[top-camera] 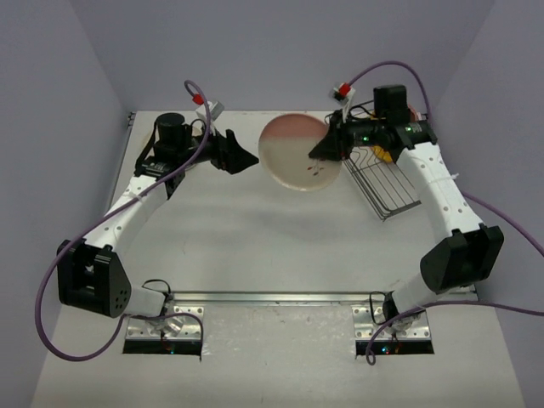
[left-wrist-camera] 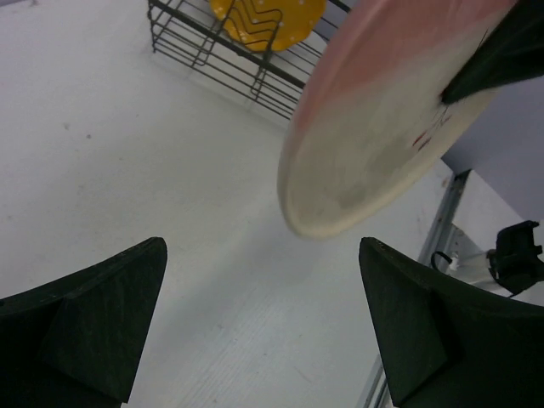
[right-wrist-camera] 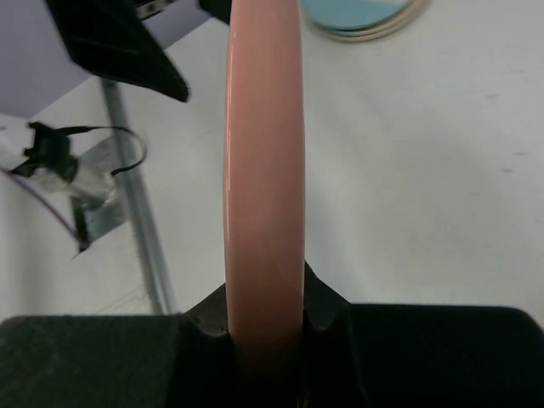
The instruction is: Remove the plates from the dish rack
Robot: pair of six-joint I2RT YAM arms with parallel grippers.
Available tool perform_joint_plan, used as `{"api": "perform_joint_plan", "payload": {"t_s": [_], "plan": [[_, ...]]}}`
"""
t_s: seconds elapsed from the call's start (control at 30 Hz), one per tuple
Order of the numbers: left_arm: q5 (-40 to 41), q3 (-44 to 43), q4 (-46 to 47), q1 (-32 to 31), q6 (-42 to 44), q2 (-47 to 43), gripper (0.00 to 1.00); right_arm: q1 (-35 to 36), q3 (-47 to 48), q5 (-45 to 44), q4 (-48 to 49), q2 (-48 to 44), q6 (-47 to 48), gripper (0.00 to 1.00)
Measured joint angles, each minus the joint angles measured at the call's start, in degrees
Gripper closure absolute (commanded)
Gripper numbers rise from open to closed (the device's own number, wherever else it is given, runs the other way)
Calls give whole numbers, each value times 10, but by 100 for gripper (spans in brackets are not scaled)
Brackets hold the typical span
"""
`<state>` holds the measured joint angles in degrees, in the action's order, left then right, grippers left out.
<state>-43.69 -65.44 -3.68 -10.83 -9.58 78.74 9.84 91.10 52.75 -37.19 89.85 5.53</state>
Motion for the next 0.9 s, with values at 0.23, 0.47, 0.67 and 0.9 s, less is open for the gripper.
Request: {"api": "perform_joint_plan", "payload": {"t_s": [0.23,0.47,0.67,0.9], "plan": [[-75,51,39,0,-47,-1,52,88,-51,26,8,-5,-52,100],[-160,91,108,0,-89,-14,82,90,-51,35,32,-5,-81,100],[-246,115,171,17,-147,-16,100,86,-51,72,23,0,-95,85],[-279,123,207,75,-209,-5,100,89,-44,47,43,10,-119,3]]}}
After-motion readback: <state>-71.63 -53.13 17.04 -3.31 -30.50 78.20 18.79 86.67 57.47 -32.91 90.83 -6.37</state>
